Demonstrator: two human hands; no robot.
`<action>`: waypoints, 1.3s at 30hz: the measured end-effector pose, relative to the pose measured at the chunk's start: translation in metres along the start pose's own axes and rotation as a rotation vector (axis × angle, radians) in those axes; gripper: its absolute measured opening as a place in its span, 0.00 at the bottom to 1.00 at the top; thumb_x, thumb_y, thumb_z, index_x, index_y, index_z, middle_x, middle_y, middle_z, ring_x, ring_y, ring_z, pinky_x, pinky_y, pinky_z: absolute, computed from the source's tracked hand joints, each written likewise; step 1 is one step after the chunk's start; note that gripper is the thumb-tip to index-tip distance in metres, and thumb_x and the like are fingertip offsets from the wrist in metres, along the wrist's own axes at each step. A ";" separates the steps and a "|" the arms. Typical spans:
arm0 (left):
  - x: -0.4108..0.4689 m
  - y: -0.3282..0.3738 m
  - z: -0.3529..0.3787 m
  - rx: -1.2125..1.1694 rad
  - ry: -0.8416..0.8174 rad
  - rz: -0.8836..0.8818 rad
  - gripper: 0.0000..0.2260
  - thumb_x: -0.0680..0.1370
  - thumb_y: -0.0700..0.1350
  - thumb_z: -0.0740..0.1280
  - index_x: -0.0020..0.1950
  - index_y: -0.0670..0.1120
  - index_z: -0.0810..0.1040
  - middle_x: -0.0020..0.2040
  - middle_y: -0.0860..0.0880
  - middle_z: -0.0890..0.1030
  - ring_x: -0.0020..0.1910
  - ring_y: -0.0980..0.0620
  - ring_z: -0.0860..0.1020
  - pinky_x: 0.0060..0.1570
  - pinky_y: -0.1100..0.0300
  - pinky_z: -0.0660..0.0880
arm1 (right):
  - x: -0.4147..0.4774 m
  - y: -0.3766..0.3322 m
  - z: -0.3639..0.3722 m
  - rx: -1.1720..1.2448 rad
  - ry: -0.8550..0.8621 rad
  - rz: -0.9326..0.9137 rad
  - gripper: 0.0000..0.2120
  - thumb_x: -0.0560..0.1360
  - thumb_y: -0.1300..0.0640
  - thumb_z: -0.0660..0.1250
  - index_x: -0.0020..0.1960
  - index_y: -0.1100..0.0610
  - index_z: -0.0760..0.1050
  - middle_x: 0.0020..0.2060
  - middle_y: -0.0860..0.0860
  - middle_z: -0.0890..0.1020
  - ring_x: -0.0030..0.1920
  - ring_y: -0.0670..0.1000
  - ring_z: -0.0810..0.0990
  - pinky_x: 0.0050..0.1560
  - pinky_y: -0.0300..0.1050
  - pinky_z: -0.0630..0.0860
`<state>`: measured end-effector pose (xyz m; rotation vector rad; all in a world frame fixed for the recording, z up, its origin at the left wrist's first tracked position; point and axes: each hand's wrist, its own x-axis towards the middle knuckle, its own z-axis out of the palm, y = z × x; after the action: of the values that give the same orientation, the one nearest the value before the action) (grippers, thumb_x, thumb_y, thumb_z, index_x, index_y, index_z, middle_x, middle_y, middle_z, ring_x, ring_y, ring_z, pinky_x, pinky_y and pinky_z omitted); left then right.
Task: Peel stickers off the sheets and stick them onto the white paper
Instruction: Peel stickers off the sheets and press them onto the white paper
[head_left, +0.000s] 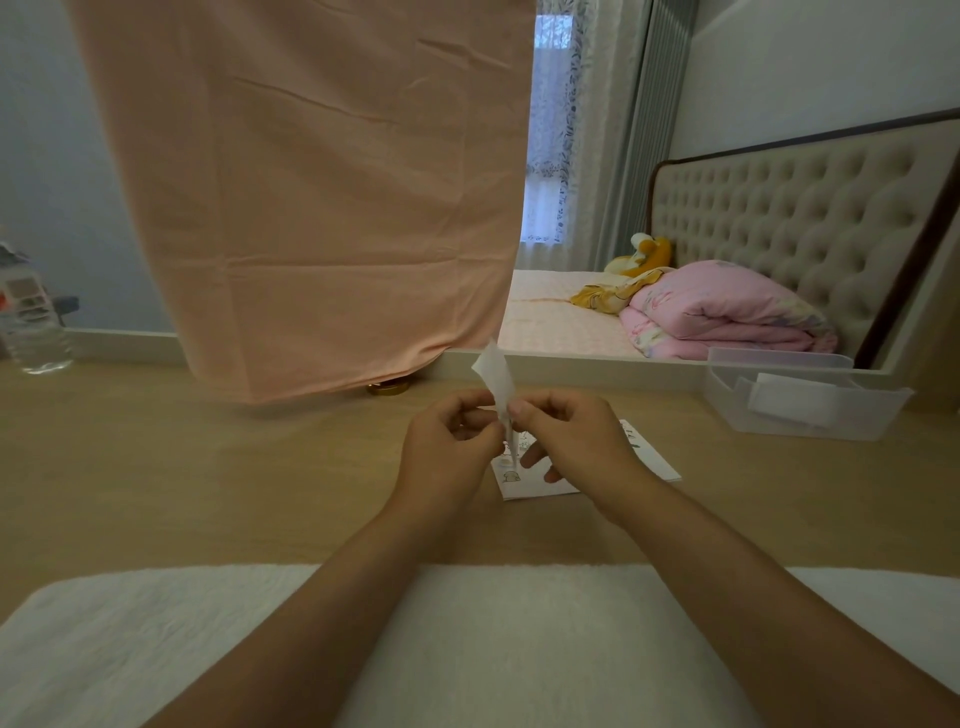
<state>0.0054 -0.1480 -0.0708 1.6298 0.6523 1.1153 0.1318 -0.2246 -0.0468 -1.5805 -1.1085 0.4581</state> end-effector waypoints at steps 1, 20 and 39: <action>0.000 0.000 0.000 0.002 -0.007 -0.002 0.15 0.76 0.36 0.71 0.56 0.55 0.79 0.45 0.51 0.86 0.47 0.55 0.85 0.53 0.49 0.82 | 0.001 0.001 0.000 -0.003 0.027 -0.010 0.07 0.79 0.51 0.69 0.53 0.50 0.84 0.41 0.46 0.86 0.35 0.48 0.85 0.33 0.45 0.79; -0.002 0.011 -0.006 -0.385 -0.091 -0.292 0.14 0.77 0.42 0.73 0.62 0.50 0.79 0.54 0.49 0.86 0.53 0.48 0.85 0.53 0.44 0.82 | 0.006 0.019 -0.006 -0.354 0.221 -0.654 0.07 0.73 0.59 0.74 0.51 0.56 0.85 0.45 0.48 0.85 0.44 0.43 0.83 0.43 0.31 0.78; 0.002 0.011 -0.015 -0.430 -0.183 -0.325 0.15 0.77 0.44 0.71 0.64 0.45 0.79 0.58 0.43 0.84 0.56 0.46 0.84 0.55 0.50 0.81 | 0.005 0.018 -0.006 -0.179 -0.042 -0.275 0.24 0.71 0.48 0.77 0.66 0.40 0.77 0.59 0.38 0.80 0.57 0.39 0.79 0.54 0.41 0.79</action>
<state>-0.0086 -0.1430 -0.0591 1.1889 0.4938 0.7909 0.1464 -0.2228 -0.0603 -1.5459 -1.4082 0.2133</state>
